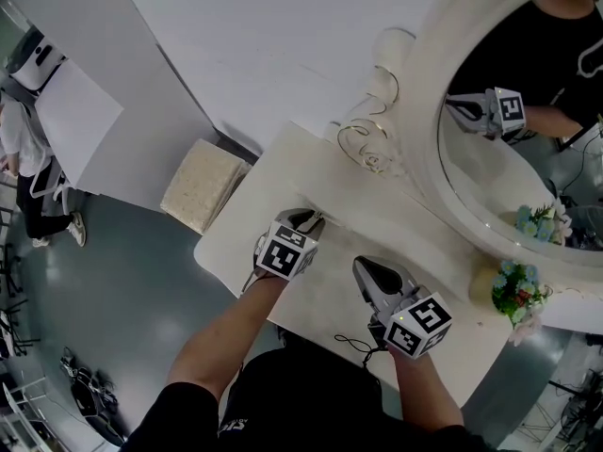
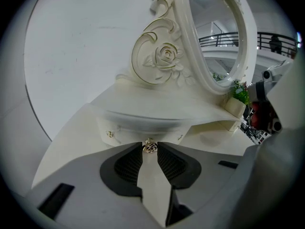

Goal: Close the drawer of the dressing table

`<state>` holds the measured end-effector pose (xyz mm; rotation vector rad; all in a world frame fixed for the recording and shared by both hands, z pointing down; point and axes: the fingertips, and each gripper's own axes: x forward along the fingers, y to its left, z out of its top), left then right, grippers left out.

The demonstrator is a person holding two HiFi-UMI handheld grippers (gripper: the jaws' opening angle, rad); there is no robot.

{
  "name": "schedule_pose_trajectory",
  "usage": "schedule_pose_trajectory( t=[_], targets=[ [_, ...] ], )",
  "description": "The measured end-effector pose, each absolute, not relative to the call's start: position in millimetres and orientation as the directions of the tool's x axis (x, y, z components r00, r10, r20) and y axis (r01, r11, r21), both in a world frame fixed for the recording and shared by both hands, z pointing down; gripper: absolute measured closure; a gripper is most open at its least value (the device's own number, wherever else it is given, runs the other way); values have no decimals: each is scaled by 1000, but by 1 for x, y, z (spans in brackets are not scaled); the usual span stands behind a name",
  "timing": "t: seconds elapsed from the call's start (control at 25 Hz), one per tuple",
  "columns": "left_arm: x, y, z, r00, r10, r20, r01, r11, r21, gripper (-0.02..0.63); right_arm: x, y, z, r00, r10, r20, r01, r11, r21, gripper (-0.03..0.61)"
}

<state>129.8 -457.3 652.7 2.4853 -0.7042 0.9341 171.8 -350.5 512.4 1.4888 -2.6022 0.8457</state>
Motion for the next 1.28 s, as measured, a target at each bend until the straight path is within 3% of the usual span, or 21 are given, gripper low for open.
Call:
schedule_pose_trajectory(
  t=[0.68,1.28],
  targets=[
    [135,-461,651,650,-352,673,-599,-783,169,508,183,-342,501,-516,-808,286,-826,380,-416,568],
    [61,-413,552,712,-477,516,-618,-774,138,542,127,-304,451,-545,-807,228,-825,467,-319,568]
  ],
)
